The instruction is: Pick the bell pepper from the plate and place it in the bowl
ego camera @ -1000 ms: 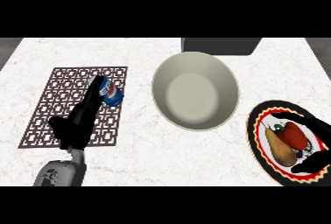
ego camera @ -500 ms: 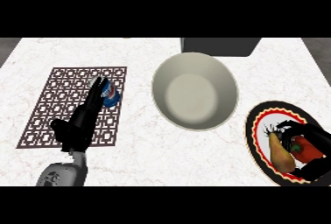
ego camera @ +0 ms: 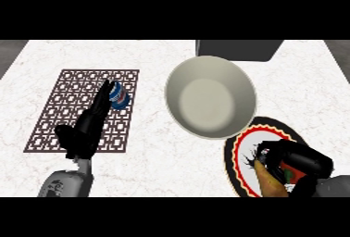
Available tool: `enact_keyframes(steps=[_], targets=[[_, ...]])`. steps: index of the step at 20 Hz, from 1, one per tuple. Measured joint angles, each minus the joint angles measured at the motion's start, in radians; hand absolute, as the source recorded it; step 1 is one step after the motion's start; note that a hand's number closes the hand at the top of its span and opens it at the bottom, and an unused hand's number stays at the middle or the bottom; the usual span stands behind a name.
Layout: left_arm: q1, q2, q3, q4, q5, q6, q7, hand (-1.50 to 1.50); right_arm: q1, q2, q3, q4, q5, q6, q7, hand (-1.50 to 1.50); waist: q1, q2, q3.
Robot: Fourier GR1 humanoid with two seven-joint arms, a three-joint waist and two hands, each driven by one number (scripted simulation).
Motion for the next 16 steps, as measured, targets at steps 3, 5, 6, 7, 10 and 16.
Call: enact_keyframes(steps=[3,5,6,7,10,16], targets=[[0.0,0.001,0.001,0.008,-0.002,0.0,-0.006,0.0,0.015,0.006,0.125,-0.116,-0.053,0.017,-0.026,1.5,-0.003,0.001,0.004],[0.002,0.007,0.009,0.012,-0.001,0.0,-0.004,0.0,0.028,-0.011,0.174,-0.206,-0.108,0.019,-0.04,1.5,-0.013,0.0,0.006],[0.009,0.009,0.016,0.014,0.004,-0.001,-0.009,0.0,0.04,-0.022,0.193,-0.256,-0.138,0.016,-0.046,1.5,-0.02,-0.001,0.006],[0.009,0.007,0.019,0.017,0.003,0.005,-0.008,0.0,0.048,-0.04,0.203,-0.31,-0.171,0.014,-0.049,1.5,-0.029,-0.002,0.007],[0.014,0.018,0.035,0.018,0.012,0.0,-0.016,0.0,0.054,-0.103,0.191,-0.469,-0.296,0.014,-0.042,1.5,-0.043,-0.003,0.007],[0.019,0.009,0.035,0.007,0.008,0.012,-0.01,0.0,0.084,-0.3,0.035,-0.747,-0.611,0.039,0.049,1.5,-0.058,-0.001,0.009]])
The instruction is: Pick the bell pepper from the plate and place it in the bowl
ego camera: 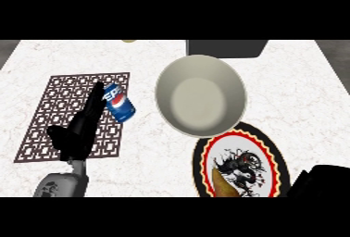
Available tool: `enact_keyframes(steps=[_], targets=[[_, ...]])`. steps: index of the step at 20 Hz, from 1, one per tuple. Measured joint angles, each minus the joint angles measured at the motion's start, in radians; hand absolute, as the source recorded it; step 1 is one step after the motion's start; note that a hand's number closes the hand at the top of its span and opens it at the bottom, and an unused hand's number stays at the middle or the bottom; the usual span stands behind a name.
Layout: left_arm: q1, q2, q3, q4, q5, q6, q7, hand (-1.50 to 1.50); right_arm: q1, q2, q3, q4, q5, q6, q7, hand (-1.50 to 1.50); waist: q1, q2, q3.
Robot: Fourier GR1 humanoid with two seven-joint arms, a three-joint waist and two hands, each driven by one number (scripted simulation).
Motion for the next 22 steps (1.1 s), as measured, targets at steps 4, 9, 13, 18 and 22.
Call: enact_keyframes(steps=[4,9,13,18,22], targets=[[-0.008,-0.012,-0.01,0.006,-0.014,0.011,-0.001,0.0,-0.012,-0.115,-0.143,-0.127,-0.239,0.033,0.122,1.5,0.004,0.003,0.0],[-0.023,-0.005,-0.007,0.006,-0.012,-0.005,0.005,0.0,-0.099,-0.209,-0.274,-0.167,-0.544,0.063,0.297,1.5,0.021,0.007,0.001],[-0.021,0.003,-0.002,0.013,-0.006,-0.026,-0.011,0.0,-0.229,-0.243,-0.286,-0.175,-0.693,-0.001,0.459,1.5,0.033,0.009,0.001],[-0.035,-0.01,-0.01,0.008,-0.008,-0.026,0.011,0.0,-0.411,-0.182,-0.184,-0.121,-0.645,-0.082,0.596,1.5,0.05,0.013,0.001],[-0.05,-0.003,-0.004,0.014,-0.006,-0.035,0.011,0.0,-0.533,-0.112,-0.107,-0.057,-0.477,-0.133,0.648,1.5,0.062,0.015,0.001]])
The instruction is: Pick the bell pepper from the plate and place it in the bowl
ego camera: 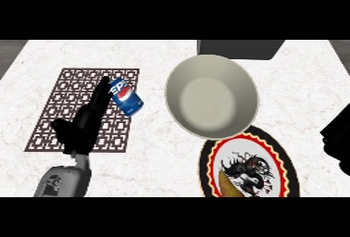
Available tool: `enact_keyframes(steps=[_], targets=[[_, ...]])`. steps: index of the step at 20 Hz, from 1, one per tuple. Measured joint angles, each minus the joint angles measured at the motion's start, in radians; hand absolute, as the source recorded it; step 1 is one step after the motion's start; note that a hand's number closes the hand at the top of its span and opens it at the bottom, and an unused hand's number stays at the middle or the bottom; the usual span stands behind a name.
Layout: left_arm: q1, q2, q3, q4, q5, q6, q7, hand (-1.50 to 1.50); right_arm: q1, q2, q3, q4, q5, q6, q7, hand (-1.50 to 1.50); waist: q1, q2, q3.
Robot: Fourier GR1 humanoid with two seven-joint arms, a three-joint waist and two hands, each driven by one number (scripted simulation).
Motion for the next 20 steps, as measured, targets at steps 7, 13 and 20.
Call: enact_keyframes(steps=[7,13,20], targets=[[0.007,-0.021,-0.022,-0.011,-0.014,0.008,0.008,0.0,-0.188,0.203,0.153,0.25,0.331,-0.041,-0.022,1.5,0.007,0.002,0.001],[0.01,-0.028,-0.014,0.009,-0.022,0.017,-0.018,0.0,-0.26,0.399,0.252,0.52,0.583,-0.116,-0.131,1.5,0.001,0.002,0.001],[0.022,-0.024,-0.012,0.001,-0.019,0.005,-0.021,0.0,-0.327,0.534,0.29,0.87,0.765,-0.137,-0.309,1.5,-0.002,0.003,0.002]])
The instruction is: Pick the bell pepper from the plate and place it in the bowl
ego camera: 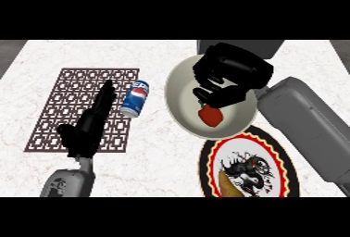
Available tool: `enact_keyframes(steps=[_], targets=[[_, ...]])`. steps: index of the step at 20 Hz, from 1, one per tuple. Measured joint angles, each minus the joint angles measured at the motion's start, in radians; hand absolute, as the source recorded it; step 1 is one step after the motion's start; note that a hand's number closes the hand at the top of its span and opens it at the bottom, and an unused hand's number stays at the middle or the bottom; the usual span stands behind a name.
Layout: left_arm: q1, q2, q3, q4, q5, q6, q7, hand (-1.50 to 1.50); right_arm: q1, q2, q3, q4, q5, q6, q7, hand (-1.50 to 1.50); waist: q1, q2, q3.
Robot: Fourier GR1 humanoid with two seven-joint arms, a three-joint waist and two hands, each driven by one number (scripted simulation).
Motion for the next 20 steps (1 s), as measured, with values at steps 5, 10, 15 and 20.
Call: enact_keyframes(steps=[5,10,15,20], targets=[[-0.005,-0.007,-0.005,-0.003,-0.004,0.002,0.006,0.0,-0.061,0.075,0.01,0.215,0.014,0.098,-0.05,-1.5,0.003,0.001,0.0],[0.0,-0.002,0.003,0.005,-0.003,-0.004,-0.006,0.0,-0.092,0.107,-0.004,0.384,0.015,0.197,-0.212,-1.5,0.001,0.002,0.0],[0.016,0.003,0.006,-0.019,0.004,-0.011,-0.003,0.0,-0.126,0.143,-0.092,0.472,-0.065,0.228,-0.259,-1.5,-0.003,-0.001,0.001],[0.007,-0.002,0.008,-0.001,-0.005,-0.005,-0.005,0.0,-0.178,0.143,-0.2,0.532,-0.161,0.274,-0.216,-1.5,-0.012,-0.003,0.001]])
